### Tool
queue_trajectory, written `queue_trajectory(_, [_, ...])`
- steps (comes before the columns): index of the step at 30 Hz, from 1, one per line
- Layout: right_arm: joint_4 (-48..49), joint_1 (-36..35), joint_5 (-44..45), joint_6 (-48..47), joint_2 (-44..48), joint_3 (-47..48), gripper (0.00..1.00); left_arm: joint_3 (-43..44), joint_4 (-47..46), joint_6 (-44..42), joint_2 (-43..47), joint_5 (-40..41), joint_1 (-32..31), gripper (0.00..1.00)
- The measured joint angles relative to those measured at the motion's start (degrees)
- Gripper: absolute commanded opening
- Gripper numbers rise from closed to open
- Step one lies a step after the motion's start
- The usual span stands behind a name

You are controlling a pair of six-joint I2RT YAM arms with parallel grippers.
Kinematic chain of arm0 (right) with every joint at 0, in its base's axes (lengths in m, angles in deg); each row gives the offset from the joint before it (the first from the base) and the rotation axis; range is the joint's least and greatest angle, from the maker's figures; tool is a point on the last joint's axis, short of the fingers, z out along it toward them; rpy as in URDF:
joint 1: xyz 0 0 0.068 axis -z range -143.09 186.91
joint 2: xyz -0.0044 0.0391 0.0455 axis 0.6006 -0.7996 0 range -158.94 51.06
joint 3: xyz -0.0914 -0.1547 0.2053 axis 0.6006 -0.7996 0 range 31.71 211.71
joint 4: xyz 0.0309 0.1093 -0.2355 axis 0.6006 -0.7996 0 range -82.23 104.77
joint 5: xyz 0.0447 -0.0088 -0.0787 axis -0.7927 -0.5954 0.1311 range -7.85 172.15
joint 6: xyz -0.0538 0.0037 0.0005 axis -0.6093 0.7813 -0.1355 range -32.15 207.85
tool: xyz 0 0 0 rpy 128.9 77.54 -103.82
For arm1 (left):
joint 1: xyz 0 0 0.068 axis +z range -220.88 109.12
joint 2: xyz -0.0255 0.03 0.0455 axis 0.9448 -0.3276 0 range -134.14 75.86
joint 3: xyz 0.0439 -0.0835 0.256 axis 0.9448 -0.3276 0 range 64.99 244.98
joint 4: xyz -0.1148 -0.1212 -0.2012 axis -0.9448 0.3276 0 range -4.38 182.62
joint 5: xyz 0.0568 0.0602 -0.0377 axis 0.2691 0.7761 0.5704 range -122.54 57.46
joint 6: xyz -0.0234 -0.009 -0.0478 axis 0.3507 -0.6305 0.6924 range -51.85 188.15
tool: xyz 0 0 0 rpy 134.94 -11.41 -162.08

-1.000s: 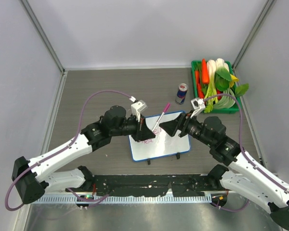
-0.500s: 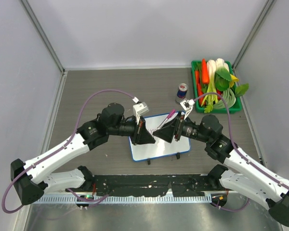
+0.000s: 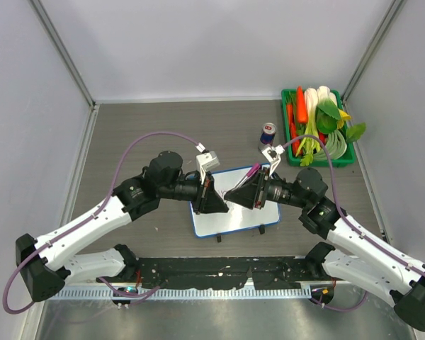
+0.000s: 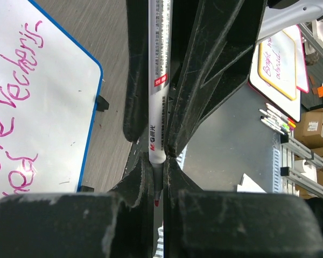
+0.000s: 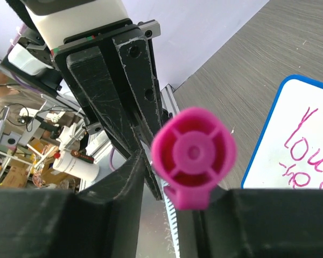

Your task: Write a sentence on the whiteboard

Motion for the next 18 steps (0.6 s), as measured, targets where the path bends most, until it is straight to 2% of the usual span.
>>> queue_trajectory(1, [0.1, 0.0, -0.4, 0.0, 0.0, 0.0, 0.17, 0.0, 0.0, -0.2, 0.0, 0.0, 0.0, 0.0])
queue_trajectory(2, [0.1, 0.0, -0.8, 0.1, 0.0, 0.0, 0.02, 0.0, 0.0, -0.3, 0.0, 0.0, 0.0, 0.0])
queue_trajectory(6, [0.0, 0.0, -1.3, 0.3, 0.0, 0.0, 0.01, 0.0, 0.0, -0.7, 0.0, -0.2, 0.0, 0.02])
queue_trajectory(7, [0.0, 0.0, -1.4, 0.3, 0.0, 0.0, 0.01, 0.0, 0.0, -0.7, 0.0, -0.2, 0.0, 0.14])
queue_trajectory(10, [-0.4, 0.0, -0.8, 0.0, 0.1, 0.0, 0.01, -0.3, -0.3, -0.5, 0.2, 0.7, 0.0, 0.63])
queue_trajectory(11, [-1.1, 0.0, -0.2, -0.2, 0.3, 0.0, 0.02, -0.8, -0.5, -0.7, 0.5, 1.1, 0.0, 0.71])
queue_trajectory(13, [-3.1, 0.0, 2.1, -1.2, 1.2, 0.0, 0.02, -3.5, -1.1, 1.3, 2.3, 3.3, 0.0, 0.8])
queue_trajectory(18, [-9.7, 0.0, 11.3, -3.2, 4.2, 0.0, 0.01, -11.4, -1.5, 6.9, 7.3, 11.6, 0.0, 0.83])
